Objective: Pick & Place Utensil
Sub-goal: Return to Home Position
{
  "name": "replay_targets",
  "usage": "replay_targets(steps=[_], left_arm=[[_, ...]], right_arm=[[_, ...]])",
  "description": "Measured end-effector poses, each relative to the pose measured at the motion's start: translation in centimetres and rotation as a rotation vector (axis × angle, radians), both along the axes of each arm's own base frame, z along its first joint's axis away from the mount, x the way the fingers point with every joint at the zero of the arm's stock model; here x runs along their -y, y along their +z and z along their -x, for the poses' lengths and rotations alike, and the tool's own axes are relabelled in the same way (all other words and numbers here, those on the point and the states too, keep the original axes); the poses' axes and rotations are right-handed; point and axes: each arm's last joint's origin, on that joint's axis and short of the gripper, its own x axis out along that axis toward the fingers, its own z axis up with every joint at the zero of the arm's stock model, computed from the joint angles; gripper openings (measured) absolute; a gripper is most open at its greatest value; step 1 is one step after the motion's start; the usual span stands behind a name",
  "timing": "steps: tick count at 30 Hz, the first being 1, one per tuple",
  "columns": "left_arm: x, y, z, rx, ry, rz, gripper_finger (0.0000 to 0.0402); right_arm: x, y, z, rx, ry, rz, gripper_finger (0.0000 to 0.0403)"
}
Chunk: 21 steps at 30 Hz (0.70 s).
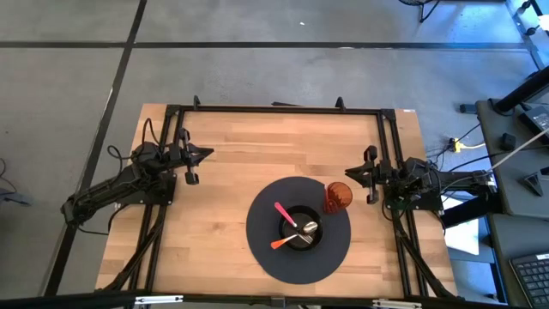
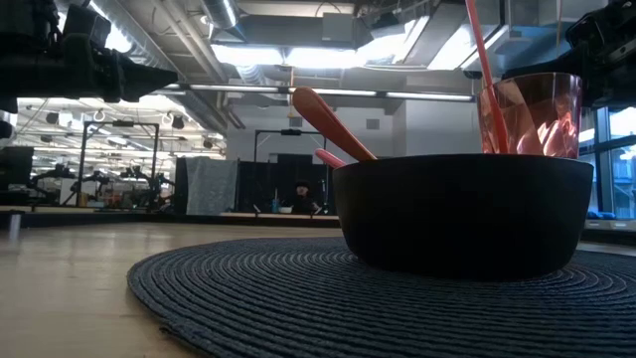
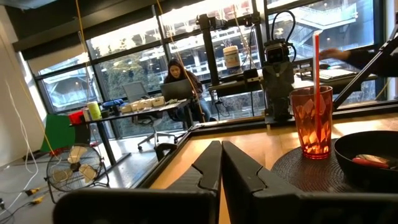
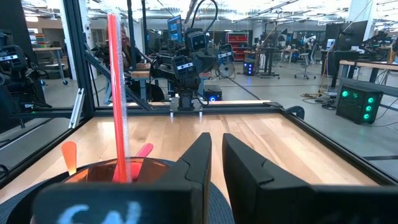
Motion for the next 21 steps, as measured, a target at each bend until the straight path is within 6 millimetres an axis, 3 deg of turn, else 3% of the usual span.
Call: replay_targets(steps=[21], left_arm=[[0.0,0.0,0.0,0.0,0.0,0.0,0.0004]], right_arm=[[0.0,0.01,0.0,0.001,0.0,0.0,0.0042]])
